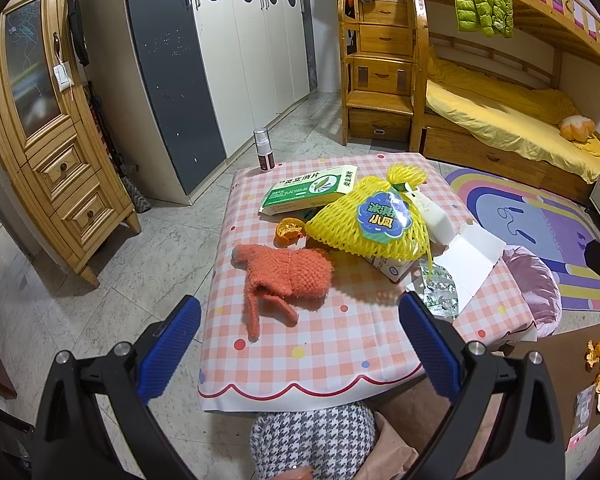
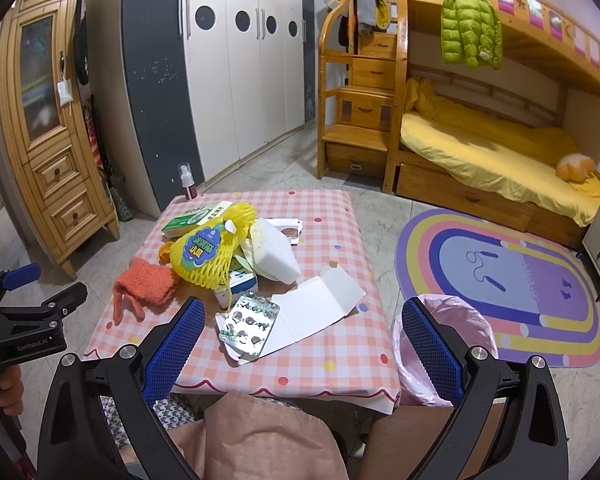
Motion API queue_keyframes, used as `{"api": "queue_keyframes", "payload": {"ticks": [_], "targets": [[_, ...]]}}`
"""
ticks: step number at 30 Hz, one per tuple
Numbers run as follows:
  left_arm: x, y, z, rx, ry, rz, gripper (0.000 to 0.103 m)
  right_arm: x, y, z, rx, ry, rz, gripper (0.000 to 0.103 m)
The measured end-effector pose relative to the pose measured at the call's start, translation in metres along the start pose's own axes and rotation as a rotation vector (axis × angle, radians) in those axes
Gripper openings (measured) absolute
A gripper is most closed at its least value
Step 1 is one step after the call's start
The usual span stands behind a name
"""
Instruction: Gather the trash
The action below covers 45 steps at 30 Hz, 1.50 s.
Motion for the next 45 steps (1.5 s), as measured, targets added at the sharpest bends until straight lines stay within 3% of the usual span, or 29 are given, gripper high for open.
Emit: {"api": "queue_keyframes", "payload": {"ticks": [45], "targets": [[-0.0042,-0.0069,-0.0004,0.0,-0.004,0.015,0.096,-0.0009,-0.0013,-0.0004,0.0,0.002,0.004,0.097]]}}
Point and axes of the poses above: each gripper's, at about its wrist camera, not at the fingertips, and x roughly against the way its jaws point, z to its left, y to its top, the point moved 6 cm from there along -x, roughly the way its jaws point, and after that the axes turned 5 degrees about -z, right-handed, at the moved point
